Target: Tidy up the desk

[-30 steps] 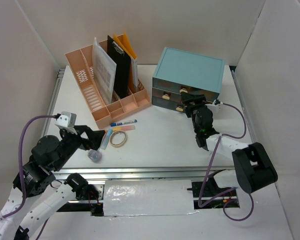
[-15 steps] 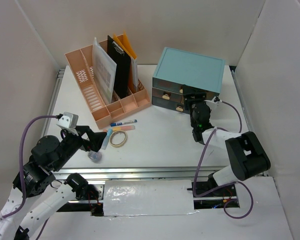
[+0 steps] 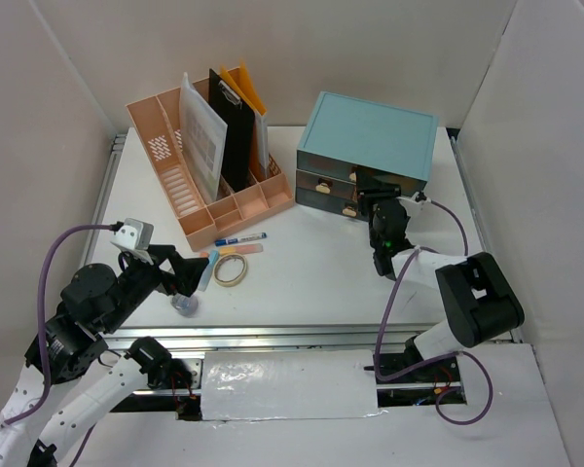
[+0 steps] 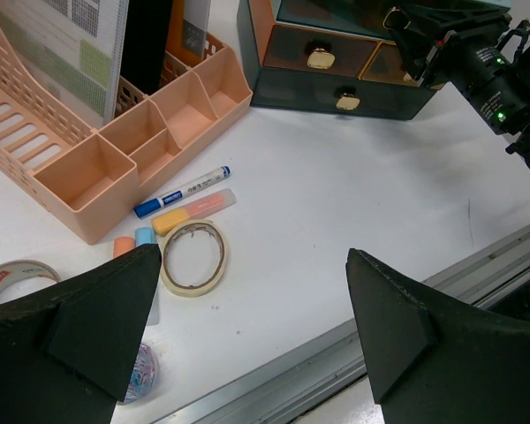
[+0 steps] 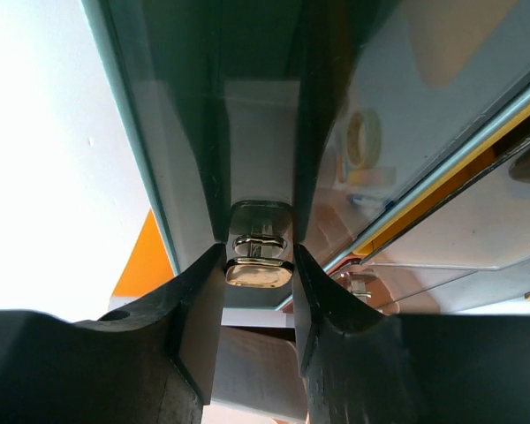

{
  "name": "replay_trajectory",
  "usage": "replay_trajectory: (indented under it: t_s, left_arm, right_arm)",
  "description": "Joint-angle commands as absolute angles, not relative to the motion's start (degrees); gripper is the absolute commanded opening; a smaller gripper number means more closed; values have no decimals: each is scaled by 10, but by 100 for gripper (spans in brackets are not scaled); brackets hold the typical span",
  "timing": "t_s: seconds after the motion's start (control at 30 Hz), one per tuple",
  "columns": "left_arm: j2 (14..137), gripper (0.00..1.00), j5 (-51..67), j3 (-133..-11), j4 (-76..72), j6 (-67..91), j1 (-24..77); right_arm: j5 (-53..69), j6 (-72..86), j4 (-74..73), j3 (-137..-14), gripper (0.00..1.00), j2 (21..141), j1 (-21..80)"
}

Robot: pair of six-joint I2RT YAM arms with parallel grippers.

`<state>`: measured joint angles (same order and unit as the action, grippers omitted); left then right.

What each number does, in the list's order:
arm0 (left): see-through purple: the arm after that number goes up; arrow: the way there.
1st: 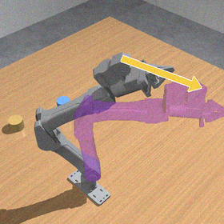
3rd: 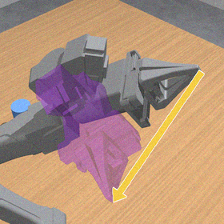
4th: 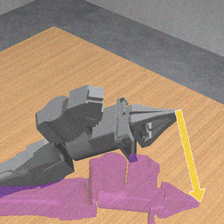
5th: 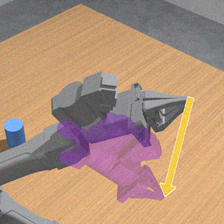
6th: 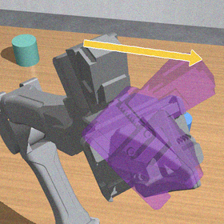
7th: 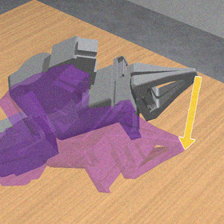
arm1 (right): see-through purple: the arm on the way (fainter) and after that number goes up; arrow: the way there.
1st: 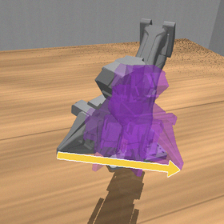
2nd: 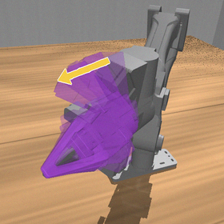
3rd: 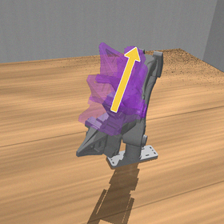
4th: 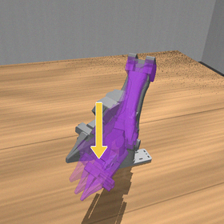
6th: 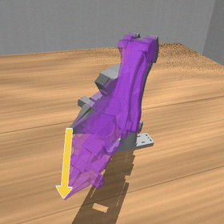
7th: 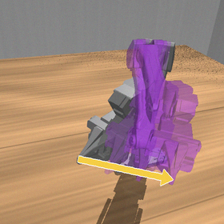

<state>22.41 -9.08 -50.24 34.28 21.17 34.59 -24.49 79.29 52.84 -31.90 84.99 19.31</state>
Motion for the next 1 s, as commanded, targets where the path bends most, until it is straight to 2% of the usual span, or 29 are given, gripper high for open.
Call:
replay_trajectory:
  t_s: [0.0, 0.2, 0.97]
  left_arm:
    - [229, 100, -85, -499, 312, 204, 345]
    - [226, 99, -88, -499, 312, 205, 345]
    - [236, 99, -96, -498, 314, 209, 345]
  right_arm:
    - [-265, 798, 548, -330, 25, 858, 189]
    - [-273, 805, 534, -324, 20, 841, 212]
    - [-383, 831, 527, -188, 20, 701, 358]
